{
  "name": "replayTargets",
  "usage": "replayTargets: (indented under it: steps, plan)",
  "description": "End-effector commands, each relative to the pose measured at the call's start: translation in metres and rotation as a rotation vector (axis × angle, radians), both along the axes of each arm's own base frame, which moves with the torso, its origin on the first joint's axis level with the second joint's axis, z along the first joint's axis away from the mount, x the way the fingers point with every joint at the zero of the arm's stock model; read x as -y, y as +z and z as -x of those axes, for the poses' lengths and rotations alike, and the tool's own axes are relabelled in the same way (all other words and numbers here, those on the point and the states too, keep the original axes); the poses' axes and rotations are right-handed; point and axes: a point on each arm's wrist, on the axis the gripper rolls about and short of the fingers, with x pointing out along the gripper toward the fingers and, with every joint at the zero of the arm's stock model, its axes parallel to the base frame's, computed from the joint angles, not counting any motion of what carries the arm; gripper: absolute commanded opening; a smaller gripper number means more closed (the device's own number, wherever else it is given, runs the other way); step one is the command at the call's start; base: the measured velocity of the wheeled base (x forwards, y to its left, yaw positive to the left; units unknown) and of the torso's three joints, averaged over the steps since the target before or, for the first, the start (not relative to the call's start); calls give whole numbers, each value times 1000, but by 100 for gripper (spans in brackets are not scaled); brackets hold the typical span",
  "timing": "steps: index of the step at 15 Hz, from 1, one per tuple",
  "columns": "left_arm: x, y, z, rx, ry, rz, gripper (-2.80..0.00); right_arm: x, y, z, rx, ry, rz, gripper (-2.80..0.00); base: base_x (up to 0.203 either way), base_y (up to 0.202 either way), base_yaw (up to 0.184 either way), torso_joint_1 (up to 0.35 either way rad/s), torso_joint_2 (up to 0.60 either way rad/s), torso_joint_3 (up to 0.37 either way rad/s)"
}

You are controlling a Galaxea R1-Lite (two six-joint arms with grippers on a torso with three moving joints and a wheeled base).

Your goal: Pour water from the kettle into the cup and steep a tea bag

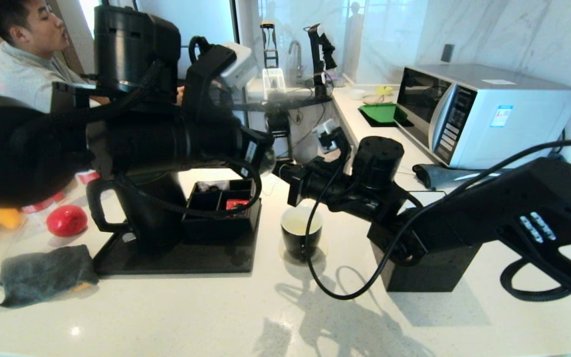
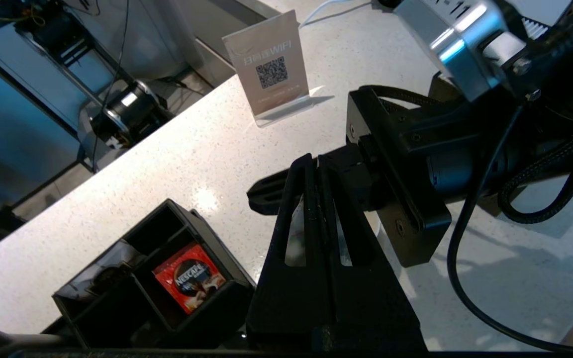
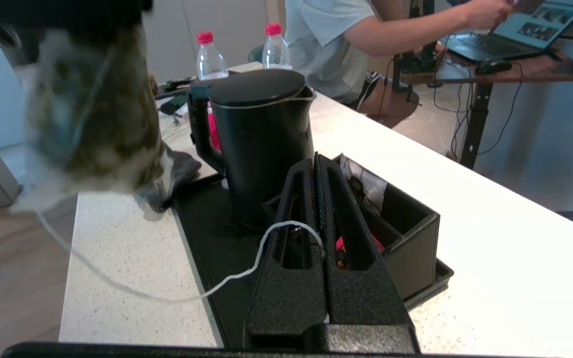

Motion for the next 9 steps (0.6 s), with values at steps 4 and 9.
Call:
replayTargets:
  steps: [4, 9]
  plan:
    - [2, -6, -3, -20, 3, -5, -280, 4, 12, 1, 27, -3, -20, -280, 0, 0, 0, 0, 0, 0]
    - [4, -12, -8, -37, 8, -11, -280, 9, 17, -1, 37, -13, -28, -280, 0, 0, 0, 0, 0, 0]
